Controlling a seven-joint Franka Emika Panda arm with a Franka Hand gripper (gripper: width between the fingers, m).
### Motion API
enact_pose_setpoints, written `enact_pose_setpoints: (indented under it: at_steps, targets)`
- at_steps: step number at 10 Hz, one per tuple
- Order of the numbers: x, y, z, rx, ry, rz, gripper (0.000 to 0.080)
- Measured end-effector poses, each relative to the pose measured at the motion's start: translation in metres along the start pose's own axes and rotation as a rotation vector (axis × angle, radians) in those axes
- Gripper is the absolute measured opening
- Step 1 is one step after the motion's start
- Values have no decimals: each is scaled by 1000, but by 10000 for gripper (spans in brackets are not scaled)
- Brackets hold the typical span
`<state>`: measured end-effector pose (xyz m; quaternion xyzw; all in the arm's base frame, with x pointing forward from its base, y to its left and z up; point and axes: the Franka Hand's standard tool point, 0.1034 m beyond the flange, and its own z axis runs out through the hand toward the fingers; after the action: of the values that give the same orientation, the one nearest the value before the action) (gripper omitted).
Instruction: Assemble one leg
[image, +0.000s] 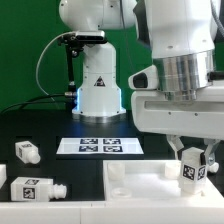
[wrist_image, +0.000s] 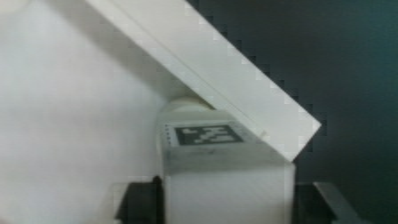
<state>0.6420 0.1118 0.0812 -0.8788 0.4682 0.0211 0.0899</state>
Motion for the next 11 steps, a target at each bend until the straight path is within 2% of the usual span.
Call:
enact_pose_setpoints:
  at_steps: [3, 5, 6, 7, 9, 11]
  targets:
    - [-1, -1, 0, 17, -22, 247, 306]
    - [-2, -2, 0, 13, -21, 197, 306]
    - [-4, -4, -2, 1, -16, -4, 485]
    - [-3, -6, -5, -5, -21, -214, 610]
    - [-8, -7, -5, -20, -24, -463, 638]
    - [-5, -6, -5, -23, -23, -609, 648]
